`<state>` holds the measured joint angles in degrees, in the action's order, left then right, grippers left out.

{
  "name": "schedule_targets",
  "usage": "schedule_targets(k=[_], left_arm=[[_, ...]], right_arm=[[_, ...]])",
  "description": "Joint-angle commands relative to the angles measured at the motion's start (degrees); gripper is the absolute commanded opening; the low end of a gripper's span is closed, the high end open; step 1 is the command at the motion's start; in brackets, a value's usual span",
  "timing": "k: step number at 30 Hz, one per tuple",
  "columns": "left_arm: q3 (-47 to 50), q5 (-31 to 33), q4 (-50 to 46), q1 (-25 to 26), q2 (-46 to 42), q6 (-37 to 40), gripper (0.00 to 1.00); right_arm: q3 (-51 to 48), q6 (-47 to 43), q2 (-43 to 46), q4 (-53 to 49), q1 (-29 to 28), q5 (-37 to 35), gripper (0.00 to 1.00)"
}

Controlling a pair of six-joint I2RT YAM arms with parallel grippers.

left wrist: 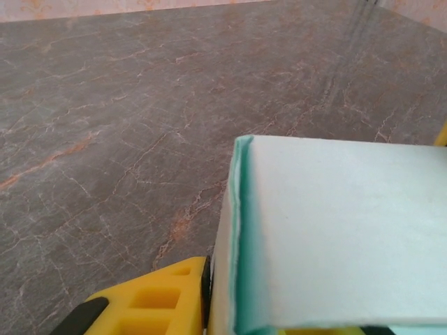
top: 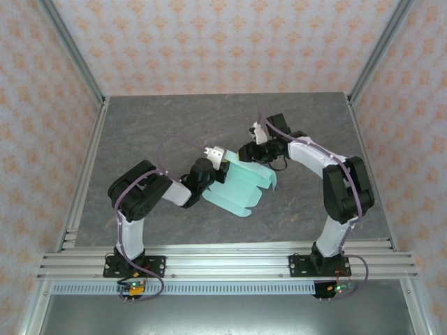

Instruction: Fold the paper box

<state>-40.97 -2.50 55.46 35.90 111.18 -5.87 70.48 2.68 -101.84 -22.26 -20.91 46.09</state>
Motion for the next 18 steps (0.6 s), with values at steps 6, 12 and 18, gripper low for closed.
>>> schedule_targets(k=[6,12,18], left_arm=[[-0.8,5.7,2.9,2.4,1.1,-0.7,0.06],[-3.3,16.0,-1.5,6.9,1.4,2.2,0.00],[-2.4,21.2,-1.5,7.7,1.9,2.5,0.00]], right_arm=[[-2.7,4.7,-0.6,0.9,-1.1,-1.1,0.45],[-4.7,10.0,-0.5,4.1,-1.2,0.8,0.46],[-7.2,10.8,2.5,8.6,-0.2,2.1,0.55]])
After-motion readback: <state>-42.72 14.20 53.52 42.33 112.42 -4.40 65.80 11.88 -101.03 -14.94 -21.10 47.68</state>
